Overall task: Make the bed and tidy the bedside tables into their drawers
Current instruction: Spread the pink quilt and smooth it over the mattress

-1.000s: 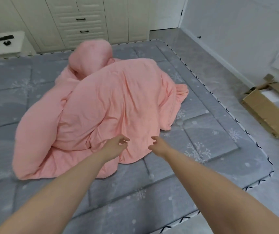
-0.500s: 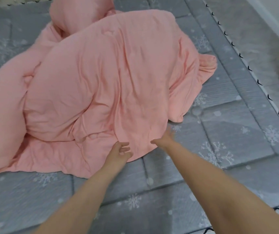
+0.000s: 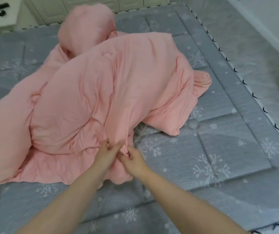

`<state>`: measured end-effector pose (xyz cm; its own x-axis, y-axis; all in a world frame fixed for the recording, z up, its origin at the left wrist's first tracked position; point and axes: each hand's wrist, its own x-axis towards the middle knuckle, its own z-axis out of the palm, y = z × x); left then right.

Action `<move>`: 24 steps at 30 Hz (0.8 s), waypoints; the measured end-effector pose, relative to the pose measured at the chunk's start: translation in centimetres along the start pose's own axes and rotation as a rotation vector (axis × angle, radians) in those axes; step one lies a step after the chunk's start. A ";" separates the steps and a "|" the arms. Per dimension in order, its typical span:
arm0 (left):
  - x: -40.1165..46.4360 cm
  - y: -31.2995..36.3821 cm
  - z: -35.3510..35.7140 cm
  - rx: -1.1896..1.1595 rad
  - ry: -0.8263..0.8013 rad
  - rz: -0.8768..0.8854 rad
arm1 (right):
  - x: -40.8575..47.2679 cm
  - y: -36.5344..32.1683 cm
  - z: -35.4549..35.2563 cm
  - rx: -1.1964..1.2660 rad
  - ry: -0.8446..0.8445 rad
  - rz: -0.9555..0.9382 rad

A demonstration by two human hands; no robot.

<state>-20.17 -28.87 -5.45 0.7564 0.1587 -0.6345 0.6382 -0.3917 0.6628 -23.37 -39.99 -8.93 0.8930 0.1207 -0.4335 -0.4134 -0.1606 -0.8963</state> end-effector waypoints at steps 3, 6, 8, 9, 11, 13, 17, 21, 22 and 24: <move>-2.4 1.1 -1.2 0.224 0.055 0.080 | -3.2 -1.7 -1.5 0.214 -0.052 0.075; -5.8 2.5 -2.6 0.174 0.014 0.123 | -5.1 -1.8 -3.2 0.452 0.241 0.261; -8.3 3.6 -3.8 0.138 -0.018 0.158 | -6.3 -2.6 -3.8 0.521 0.231 0.467; -9.5 4.0 -4.6 0.136 -0.023 0.178 | -7.4 -3.3 -3.9 0.615 0.148 0.584; -11.3 4.2 -6.6 0.127 -0.027 0.194 | -9.3 -4.0 -3.8 0.857 -0.029 0.668; -13.0 3.9 -9.1 0.126 -0.018 0.198 | -10.9 -4.8 -2.6 0.916 -0.130 0.622; -15.7 2.3 -14.0 0.098 -0.024 0.172 | -11.7 -6.9 0.1 0.904 -0.130 0.630; -17.4 0.3 -16.8 0.127 -0.082 0.178 | -12.2 -9.0 3.5 0.696 -0.211 0.514; -18.4 0.6 -16.9 0.118 -0.075 0.182 | -12.3 -9.3 3.9 0.653 -0.200 0.477; -19.6 0.3 -17.4 0.070 -0.027 0.207 | -11.8 -9.9 5.0 0.588 -0.186 0.373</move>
<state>-32.28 -16.31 14.14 0.8655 0.0448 -0.4988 0.4576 -0.4756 0.7513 -30.69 -34.89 4.59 0.6505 0.3342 -0.6820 -0.7588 0.3241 -0.5649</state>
